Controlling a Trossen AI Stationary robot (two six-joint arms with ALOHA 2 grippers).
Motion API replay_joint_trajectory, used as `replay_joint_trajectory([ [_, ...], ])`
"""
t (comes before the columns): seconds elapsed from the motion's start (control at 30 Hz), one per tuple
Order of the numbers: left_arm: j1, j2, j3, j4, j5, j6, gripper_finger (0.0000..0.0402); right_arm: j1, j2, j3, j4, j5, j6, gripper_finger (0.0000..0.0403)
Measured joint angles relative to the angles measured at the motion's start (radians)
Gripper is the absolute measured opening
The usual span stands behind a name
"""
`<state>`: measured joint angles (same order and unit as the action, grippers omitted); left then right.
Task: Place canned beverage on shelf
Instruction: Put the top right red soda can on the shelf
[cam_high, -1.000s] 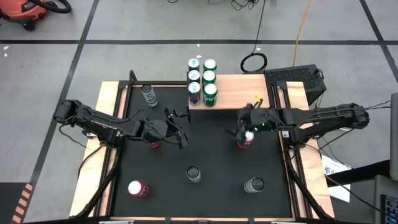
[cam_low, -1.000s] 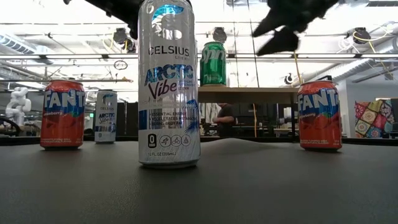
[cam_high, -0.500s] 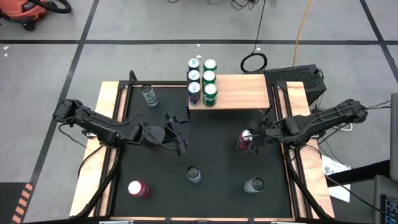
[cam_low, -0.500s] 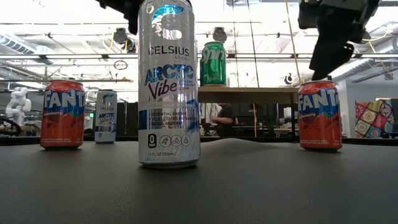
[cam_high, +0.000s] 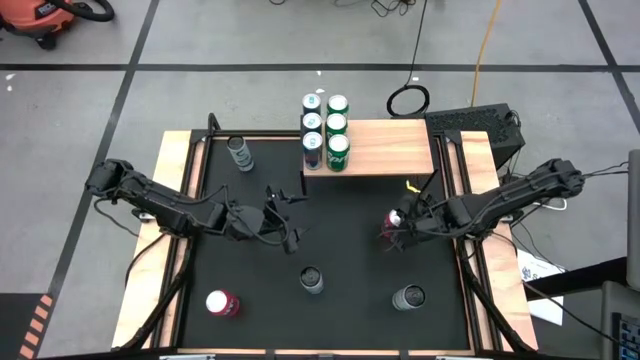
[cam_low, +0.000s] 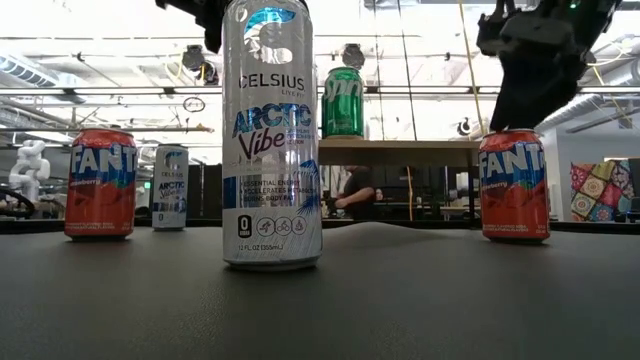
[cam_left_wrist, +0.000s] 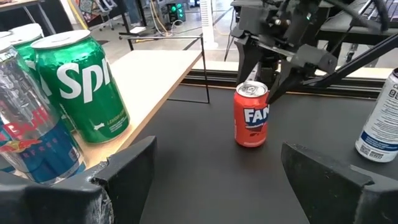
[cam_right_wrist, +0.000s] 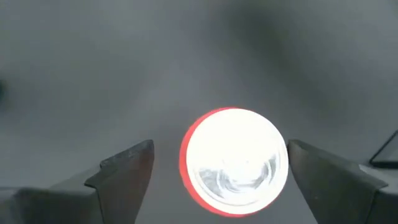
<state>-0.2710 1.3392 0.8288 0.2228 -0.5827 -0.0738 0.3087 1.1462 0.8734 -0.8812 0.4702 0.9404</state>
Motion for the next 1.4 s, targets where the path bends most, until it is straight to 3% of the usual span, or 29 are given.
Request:
replay_joint_trajectory([
  [0.33, 0.000, 0.000, 0.000, -0.008, 0.000, -0.001, 0.0342, 0.001, 0.103, 0.000, -0.051, 0.006, 0.073, 0.0351],
  [0.6, 0.000, 0.015, 0.000, 0.001, 0.006, -0.001, 0.0342, 0.001, 0.108, 0.000, -0.035, 0.003, 0.055, 0.0276],
  [0.73, 0.000, 0.055, 0.000, 0.012, 0.019, 0.000, 0.0342, 0.019, 0.088, -0.002, 0.075, -0.042, -0.043, 0.0274],
  [0.87, 0.009, 0.094, 0.000, 0.030, 0.101, 0.009, 0.0342, 0.055, 0.080, 0.022, 0.281, -0.061, -0.170, 0.0277],
  [1.07, 0.016, 0.127, 0.000, 0.119, 0.284, 0.010, 0.0342, 0.083, 0.080, 0.121, 0.363, 0.003, -0.367, 0.0278],
  [1.4, 0.031, 0.208, 0.000, 0.254, 0.367, 0.036, 0.0346, 0.086, 0.113, 0.180, 0.548, 0.020, -0.615, 0.0278],
])
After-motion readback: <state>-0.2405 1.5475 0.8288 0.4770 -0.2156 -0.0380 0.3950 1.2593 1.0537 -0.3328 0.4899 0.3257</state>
